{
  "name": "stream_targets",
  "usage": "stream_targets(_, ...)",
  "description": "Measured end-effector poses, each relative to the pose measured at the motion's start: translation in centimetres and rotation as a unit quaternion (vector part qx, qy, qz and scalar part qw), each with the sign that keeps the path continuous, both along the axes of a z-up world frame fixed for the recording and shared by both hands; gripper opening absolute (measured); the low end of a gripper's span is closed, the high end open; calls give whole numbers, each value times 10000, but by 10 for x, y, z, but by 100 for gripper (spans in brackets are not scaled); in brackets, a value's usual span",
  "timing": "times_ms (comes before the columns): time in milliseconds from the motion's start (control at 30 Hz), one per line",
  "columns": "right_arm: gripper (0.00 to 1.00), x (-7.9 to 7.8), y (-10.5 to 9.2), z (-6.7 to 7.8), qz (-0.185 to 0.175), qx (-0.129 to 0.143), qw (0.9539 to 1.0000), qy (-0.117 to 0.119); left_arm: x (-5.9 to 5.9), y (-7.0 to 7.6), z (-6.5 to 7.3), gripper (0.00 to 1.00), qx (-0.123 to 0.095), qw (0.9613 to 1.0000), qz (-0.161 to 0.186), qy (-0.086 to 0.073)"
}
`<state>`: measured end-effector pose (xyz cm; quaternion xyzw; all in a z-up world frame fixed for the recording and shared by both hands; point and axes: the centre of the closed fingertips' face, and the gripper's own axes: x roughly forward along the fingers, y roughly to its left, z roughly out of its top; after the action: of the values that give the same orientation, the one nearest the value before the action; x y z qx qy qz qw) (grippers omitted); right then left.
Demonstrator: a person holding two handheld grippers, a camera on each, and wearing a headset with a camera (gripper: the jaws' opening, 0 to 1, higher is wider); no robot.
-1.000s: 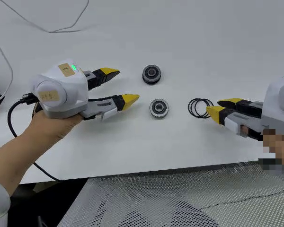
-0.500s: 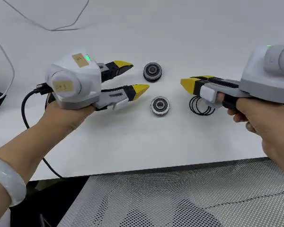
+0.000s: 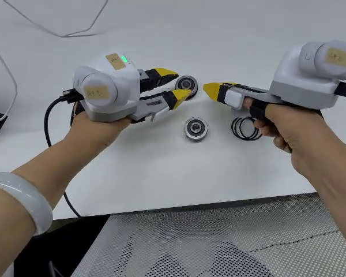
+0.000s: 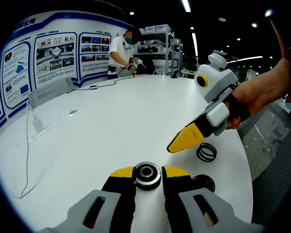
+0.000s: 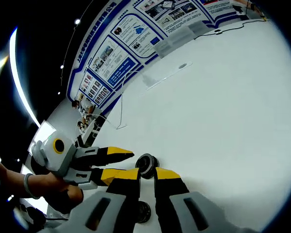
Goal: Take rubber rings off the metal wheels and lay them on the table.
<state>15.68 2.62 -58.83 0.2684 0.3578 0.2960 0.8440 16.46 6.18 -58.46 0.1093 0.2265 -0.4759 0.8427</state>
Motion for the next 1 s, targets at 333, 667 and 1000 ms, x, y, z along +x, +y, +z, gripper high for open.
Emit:
stream_targets(333,11,3,3,-3,-131,328,9992,167,3,-5,-15,19,253,9995,-175,25)
stream_targets(667,13,7,13,-9,-154,614,9974,330,4,-5,-16,16,277,9995,-169,39)
stream_targets(1000,16,10,20,-19,-162,652,9968,435,4,-5,-15,14,274,9994,-198,5)
